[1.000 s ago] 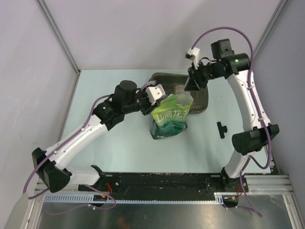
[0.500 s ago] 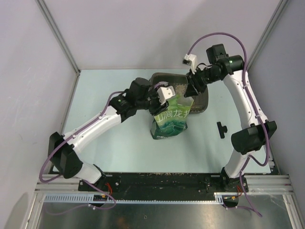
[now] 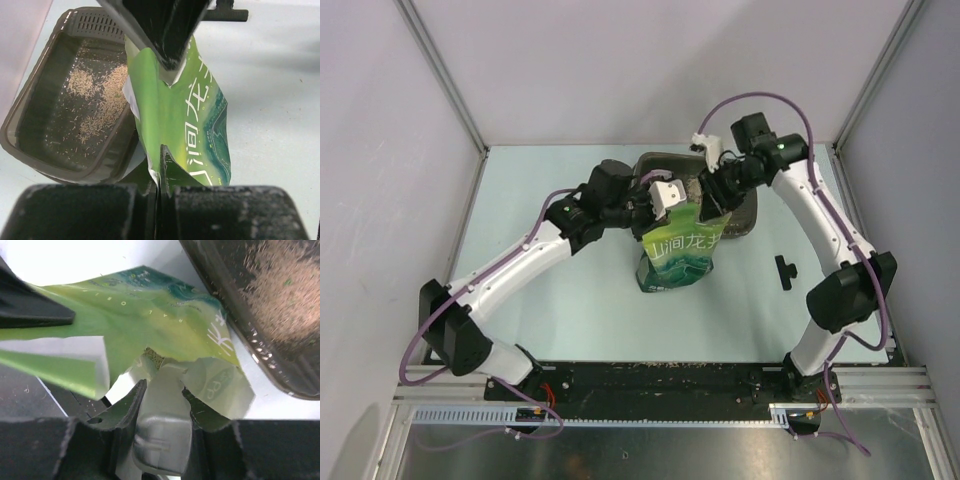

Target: Fill the litter box with clean litter

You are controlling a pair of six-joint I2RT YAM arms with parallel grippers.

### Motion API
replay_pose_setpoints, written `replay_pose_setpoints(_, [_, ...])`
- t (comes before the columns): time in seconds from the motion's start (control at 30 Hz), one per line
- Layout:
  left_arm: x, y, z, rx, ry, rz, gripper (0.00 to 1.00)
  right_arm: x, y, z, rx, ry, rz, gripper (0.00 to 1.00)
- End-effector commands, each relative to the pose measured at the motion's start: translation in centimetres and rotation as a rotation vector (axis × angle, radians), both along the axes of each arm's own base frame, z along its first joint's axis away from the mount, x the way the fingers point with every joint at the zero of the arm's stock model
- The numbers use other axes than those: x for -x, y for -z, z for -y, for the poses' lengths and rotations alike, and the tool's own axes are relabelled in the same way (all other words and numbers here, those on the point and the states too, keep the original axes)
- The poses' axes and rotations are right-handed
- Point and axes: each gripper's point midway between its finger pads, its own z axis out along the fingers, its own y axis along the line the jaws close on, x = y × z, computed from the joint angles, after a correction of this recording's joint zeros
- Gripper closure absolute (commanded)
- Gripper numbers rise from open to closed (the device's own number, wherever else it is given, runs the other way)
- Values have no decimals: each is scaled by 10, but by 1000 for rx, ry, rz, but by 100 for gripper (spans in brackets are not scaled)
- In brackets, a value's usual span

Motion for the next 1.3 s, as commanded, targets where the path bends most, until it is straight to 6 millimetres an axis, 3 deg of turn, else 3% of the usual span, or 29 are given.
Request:
replay_pose_setpoints(0.0, [9,-48,1,106,24,47,100,-11,1,6,28,228,56,100])
replay_pose_setpoints(0.03, [10,-46,2,106,27,41,100,-7,14,7,16,292,11,100])
replay_pose_setpoints(0.07, [10,-47,1,109,23,40,100,-15,-2,2,-53,319,89,100])
replay_pose_setpoints(0.1, [11,-49,1,116,21,37,100,-15,-2,0,-71,333,100,100])
replay_pose_setpoints(0.2, [13,-50,1,124,20,27,100,-10,21,-6,-56,351,72,100])
replay_pose_setpoints(0.37, [16,-48,3,131,25,5,100,7,78,-16,-90,381,-136,100])
replay_pose_setpoints(0.5, [16,-45,2,115,27,21,100,12,88,-26,-215,409,-303,100])
replay_pose_setpoints(0.57, [20,-42,5,93,45,56,100,3,84,-23,-291,429,-317,100])
replay_pose_setpoints(0.73, [35,-33,10,51,99,110,100,-9,32,-36,-587,347,-410,100])
replay_pose_setpoints(0.87, [31,-28,7,32,71,108,100,-14,7,-29,-716,295,-477,100])
replay_pose_setpoints(1.07, [17,-29,0,2,31,154,100,-14,-15,-2,-809,258,-553,100])
replay_pose_setpoints(1.2, [8,-25,-4,-22,16,175,100,-22,-25,25,-856,303,-566,100])
replay_pose_setpoints(1.23, [6,-25,-5,-28,16,185,100,-30,-28,45,-878,344,-549,100])
replay_pose_setpoints(1.27, [3,-26,-7,-31,2,192,100,-28,-31,50,-892,341,-570,100])
